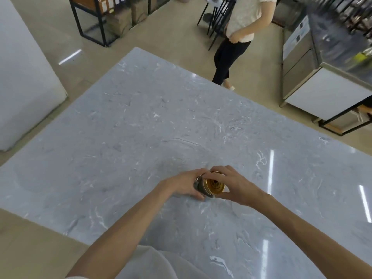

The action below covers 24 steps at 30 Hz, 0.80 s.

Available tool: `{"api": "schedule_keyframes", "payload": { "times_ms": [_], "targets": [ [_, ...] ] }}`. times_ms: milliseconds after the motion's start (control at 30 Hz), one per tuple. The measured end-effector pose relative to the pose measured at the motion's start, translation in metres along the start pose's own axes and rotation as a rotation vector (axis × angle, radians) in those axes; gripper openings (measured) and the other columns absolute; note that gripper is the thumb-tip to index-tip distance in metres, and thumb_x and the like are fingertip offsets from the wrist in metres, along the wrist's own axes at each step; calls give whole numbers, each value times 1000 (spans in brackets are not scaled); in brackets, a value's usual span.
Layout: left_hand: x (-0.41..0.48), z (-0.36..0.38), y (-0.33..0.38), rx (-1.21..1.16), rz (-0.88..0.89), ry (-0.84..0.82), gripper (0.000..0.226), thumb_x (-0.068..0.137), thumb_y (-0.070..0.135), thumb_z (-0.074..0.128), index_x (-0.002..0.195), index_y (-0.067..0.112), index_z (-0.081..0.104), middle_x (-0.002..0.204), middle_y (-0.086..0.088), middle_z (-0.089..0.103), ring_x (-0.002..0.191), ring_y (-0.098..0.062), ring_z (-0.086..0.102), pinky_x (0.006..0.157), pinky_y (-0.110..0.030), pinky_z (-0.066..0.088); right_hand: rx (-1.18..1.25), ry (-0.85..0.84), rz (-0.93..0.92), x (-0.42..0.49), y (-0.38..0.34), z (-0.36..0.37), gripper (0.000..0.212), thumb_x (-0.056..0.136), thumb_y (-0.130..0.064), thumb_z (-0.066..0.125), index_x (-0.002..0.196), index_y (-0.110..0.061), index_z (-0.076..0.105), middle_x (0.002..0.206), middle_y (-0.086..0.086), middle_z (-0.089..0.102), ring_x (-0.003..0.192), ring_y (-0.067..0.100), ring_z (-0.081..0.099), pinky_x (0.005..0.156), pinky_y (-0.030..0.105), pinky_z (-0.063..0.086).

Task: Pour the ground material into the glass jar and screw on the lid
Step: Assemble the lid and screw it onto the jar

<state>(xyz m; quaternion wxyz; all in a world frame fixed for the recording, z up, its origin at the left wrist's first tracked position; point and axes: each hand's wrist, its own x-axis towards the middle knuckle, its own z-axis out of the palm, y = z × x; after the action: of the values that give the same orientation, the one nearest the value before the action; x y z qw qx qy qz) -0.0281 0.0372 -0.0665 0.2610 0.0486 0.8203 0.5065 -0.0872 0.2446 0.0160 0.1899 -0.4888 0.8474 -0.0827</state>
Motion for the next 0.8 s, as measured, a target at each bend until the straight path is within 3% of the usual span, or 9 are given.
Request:
{"api": "schedule_keyframes", "payload": {
  "times_ms": [200, 367, 800],
  "targets": [
    [2, 0, -1, 7, 31, 3, 88, 66, 43, 90, 138, 47, 40, 139, 15, 58, 124, -13, 57, 106, -40, 47, -87, -57, -44, 7, -2, -4, 66, 79, -21, 82, 136, -32, 50, 141, -2, 47, 123, 20, 44, 96, 21, 42],
    [0, 0, 2, 13, 43, 4, 88, 68, 38, 90, 141, 43, 41, 139, 11, 58, 124, -15, 56, 107, -43, 48, -154, 48, -25, -5, -13, 6, 67, 74, -24, 86, 130, -34, 52, 137, 1, 50, 120, 26, 47, 88, 32, 56],
    [2, 0, 4, 50, 59, 8, 85, 69, 37, 91, 139, 39, 42, 138, 10, 58, 123, -17, 56, 106, -45, 48, -234, 17, 15, 0, -22, 4, 70, 74, -28, 85, 135, -31, 51, 137, 4, 52, 119, 25, 49, 87, 34, 57]
  ]
}}
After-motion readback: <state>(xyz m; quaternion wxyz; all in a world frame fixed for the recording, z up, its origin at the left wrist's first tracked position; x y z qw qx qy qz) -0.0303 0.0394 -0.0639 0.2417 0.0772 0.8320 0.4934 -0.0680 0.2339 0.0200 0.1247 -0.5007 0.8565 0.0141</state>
